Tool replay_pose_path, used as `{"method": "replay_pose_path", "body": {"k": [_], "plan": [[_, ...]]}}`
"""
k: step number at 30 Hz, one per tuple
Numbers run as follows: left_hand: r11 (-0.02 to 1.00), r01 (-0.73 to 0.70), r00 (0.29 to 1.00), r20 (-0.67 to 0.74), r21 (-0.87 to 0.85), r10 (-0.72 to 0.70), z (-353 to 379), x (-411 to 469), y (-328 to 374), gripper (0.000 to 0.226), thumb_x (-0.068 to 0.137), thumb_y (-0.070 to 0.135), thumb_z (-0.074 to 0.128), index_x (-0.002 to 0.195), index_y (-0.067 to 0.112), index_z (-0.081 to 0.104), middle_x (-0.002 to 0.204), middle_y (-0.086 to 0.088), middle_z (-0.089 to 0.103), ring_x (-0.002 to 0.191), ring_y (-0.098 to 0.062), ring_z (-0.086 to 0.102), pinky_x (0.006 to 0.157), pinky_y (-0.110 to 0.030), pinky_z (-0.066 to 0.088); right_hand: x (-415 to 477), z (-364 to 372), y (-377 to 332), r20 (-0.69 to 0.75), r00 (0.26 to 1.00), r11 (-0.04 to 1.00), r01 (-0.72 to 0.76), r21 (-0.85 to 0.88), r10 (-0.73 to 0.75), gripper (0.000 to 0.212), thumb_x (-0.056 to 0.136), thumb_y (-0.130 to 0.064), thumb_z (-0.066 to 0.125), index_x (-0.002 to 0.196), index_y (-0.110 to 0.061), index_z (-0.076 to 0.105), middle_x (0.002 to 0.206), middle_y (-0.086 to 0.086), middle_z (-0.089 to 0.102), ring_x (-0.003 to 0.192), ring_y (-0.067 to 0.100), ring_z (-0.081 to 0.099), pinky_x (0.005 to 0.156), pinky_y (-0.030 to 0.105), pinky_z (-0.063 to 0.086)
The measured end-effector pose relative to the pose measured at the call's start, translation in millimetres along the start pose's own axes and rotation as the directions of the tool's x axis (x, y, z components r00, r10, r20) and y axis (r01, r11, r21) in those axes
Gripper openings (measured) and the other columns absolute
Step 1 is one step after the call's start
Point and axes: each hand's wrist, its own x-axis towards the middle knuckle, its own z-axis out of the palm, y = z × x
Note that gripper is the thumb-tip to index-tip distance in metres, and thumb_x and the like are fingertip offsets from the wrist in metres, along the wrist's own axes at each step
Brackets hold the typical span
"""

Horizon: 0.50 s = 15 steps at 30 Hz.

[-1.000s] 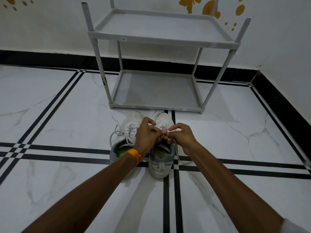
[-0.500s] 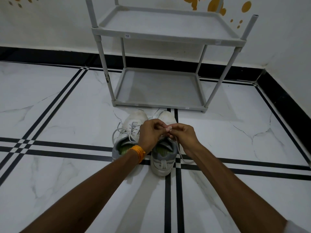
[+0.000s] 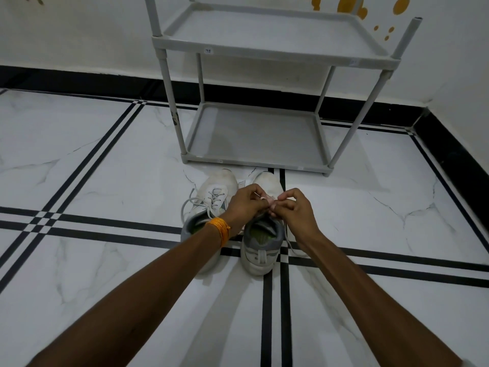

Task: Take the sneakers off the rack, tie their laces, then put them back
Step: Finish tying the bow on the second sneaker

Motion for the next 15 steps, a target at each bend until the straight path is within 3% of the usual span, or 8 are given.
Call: {"method": "replay_pose_path", "body": {"k": [3,7,10,15], "plan": [[0.979,-0.076,0.989,-0.111,0.190,0.098,3.0,-0.5,0.6,0.016,0.086,0.023,0.070,0.087,0.008,0.063,0.081,-0.006,0.065,0.075,-0.020,0.063,0.064,-0.025,0.051,-1.6,2.2,1.2,0.025,0.996,0.981,0.092,-0.170,-0.089,0.027,0.084,-0.003,0.070,0.107,-0.011,0.057,0.093,0.004,0.072,0.085,0.014,0.071,0.069,0.020,0.058],[0.901,-0.196,0.944,-0.172,0.387,0.280,6.0,-3.1,3.9,0.008,0.084,0.014,0.069,0.083,0.011,0.062,0.077,-0.007,0.068,0.073,-0.019,0.064,0.063,-0.021,0.050,-6.7,6.2,8.8,-0.002,0.928,0.801,0.320,-0.506,-0.372,0.019,0.086,-0.011,0.071,0.104,-0.015,0.067,0.095,-0.004,0.071,0.085,0.004,0.068,0.076,0.011,0.055],[0.869,-0.239,0.935,-0.137,0.434,0.326,4.0,-5.1,3.5,0.009,0.082,0.012,0.072,0.084,0.014,0.063,0.070,-0.002,0.065,0.064,-0.011,0.058,0.058,-0.013,0.044,-8.4,4.8,10.6,0.044,0.891,0.723,0.395,-0.566,-0.452,0.018,0.090,-0.012,0.064,0.107,-0.014,0.069,0.098,-0.002,0.073,0.085,0.002,0.065,0.080,0.009,0.052],[0.809,-0.333,0.922,-0.012,0.484,0.386,-8.1,-4.6,1.5,0.008,0.079,0.018,0.077,0.085,0.014,0.074,0.076,-0.002,0.071,0.070,-0.009,0.061,0.066,-0.016,0.046,-6.6,1.4,14.1,0.062,0.870,0.674,0.422,-0.606,-0.489,0.018,0.092,-0.010,0.060,0.105,-0.011,0.072,0.097,0.004,0.075,0.086,0.012,0.068,0.082,0.029,0.058]]}}
